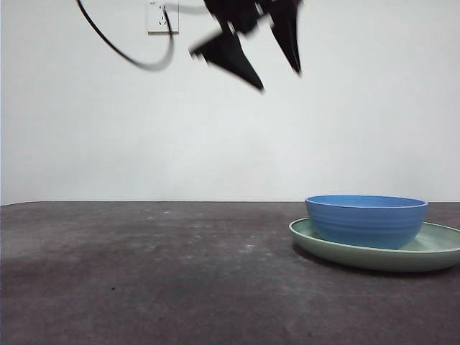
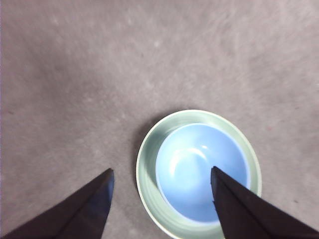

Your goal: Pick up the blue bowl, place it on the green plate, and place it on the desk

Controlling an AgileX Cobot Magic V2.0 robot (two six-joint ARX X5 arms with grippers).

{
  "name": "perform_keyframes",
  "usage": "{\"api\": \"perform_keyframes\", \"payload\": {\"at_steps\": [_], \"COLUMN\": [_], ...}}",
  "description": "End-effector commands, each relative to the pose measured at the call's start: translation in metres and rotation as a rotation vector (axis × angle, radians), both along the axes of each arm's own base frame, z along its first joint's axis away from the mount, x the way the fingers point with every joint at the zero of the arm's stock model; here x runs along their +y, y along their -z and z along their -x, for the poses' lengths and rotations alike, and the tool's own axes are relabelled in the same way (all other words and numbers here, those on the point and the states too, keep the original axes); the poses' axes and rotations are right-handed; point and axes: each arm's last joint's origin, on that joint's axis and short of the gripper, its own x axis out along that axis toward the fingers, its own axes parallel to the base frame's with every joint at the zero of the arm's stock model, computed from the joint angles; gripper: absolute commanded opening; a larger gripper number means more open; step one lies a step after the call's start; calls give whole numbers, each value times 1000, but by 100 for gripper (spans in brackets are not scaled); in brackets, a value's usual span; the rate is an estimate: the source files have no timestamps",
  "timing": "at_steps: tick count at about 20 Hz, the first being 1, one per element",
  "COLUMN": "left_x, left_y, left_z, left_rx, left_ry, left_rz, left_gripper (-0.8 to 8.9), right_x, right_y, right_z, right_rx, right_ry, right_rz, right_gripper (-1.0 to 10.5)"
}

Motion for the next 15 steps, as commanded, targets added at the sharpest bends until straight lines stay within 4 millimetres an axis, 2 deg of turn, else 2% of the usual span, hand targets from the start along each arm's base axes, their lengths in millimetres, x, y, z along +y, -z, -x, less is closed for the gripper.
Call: {"api": "perform_keyframes", "payload": {"at_steps": [1, 3, 5, 7, 11, 15], "left_x": [18, 41, 62, 84, 123, 142], "left_y": [-38, -62, -77, -77, -45, -11], "left_z": [16, 32, 47, 62, 97, 129], "left_rx": [-85, -116, -138, -154, -139, -117], "left_ry": [24, 21, 16, 12, 58, 135], "left_rz": [40, 73, 78, 87, 127, 128], "left_gripper": [315, 315, 315, 312, 312, 312], "right_x": [0, 0, 0, 0, 0, 0], "right_y": [-5, -5, -5, -5, -7, -9], "right_z": [1, 1, 1, 1, 0, -2], "right_rx": [-24, -25, -27, -31, -47, -73], "right_ry": [-1, -1, -1, -1, -2, -1], "right_rz": [-5, -5, -5, -6, -8, -14], "right_gripper": [399, 399, 399, 399, 399, 399]}}
